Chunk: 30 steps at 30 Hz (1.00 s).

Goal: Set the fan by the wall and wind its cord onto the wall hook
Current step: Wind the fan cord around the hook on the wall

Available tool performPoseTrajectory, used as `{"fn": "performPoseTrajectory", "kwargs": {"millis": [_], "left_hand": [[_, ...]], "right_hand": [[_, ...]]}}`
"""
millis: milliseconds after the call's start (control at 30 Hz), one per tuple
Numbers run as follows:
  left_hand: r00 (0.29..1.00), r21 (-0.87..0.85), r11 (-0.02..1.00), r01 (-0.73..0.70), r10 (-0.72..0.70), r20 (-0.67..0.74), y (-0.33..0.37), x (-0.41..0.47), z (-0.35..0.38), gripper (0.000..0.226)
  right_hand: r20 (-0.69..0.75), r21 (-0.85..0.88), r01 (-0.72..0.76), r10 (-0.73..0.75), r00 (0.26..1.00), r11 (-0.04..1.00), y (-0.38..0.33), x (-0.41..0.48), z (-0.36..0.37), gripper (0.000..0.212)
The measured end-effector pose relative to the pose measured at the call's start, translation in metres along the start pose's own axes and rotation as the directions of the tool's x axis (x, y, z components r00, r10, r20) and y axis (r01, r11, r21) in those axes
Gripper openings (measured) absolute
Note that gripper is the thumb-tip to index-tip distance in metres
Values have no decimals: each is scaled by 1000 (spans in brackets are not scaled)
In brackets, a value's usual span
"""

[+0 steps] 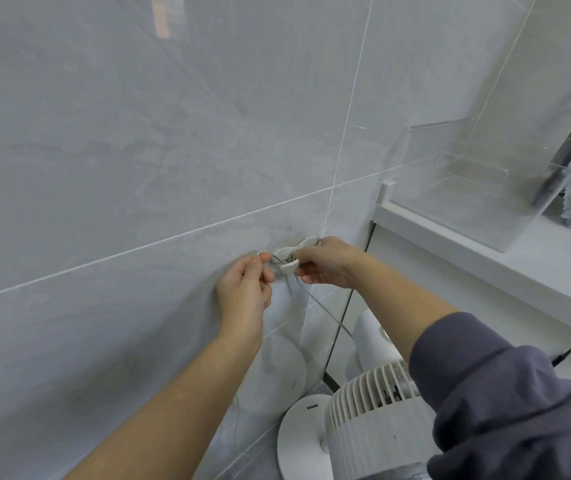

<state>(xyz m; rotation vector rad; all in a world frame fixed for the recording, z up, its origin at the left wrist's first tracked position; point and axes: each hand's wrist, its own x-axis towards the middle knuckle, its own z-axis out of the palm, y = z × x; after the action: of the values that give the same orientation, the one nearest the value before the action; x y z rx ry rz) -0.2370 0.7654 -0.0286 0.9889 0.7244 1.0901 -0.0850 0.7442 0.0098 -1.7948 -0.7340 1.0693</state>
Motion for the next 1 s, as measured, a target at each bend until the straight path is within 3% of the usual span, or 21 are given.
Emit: {"fn": "performPoseTrajectory", "kwargs": {"millis": [67,133,167,233,300,467,633,833,1000], "left_hand": [[1000,42,999,-4,4,-12,0,0,-2,27],[1000,65,998,-2,4,-22,1,1,-4,27],[1000,68,998,2,0,-26,1,1,-4,26],[999,59,998,10,-9,-32,1,1,-4,25],[999,58,998,10,-8,-36,1,0,-5,24],[999,99,995,4,0,-42,-1,1,-10,24],[1000,145,989,-9,12,-19,-4,4,-17,26],[999,218,976,-24,17,33,-12,0,-25,34],[995,313,948,-65,38,91,-18,-3,-24,32]], "right_hand": [[-116,-285,24,-59,992,958,3,-2,0,22],[-268,-647,24,-257,928,762,6,-4,3,44],[-289,-757,54,-407,866,652,7,-7,6,45],[-168,-855,211,-639,750,473,7,-13,13,29],[2,-883,340,-723,691,324,8,-17,21,20],[128,-958,280,-770,625,67,9,-10,31,32],[106,-953,289,-804,585,85,7,-6,29,30],[-112,-905,252,-764,635,343,1,-3,12,25],[-182,-853,223,-669,721,472,0,3,3,23]]}}
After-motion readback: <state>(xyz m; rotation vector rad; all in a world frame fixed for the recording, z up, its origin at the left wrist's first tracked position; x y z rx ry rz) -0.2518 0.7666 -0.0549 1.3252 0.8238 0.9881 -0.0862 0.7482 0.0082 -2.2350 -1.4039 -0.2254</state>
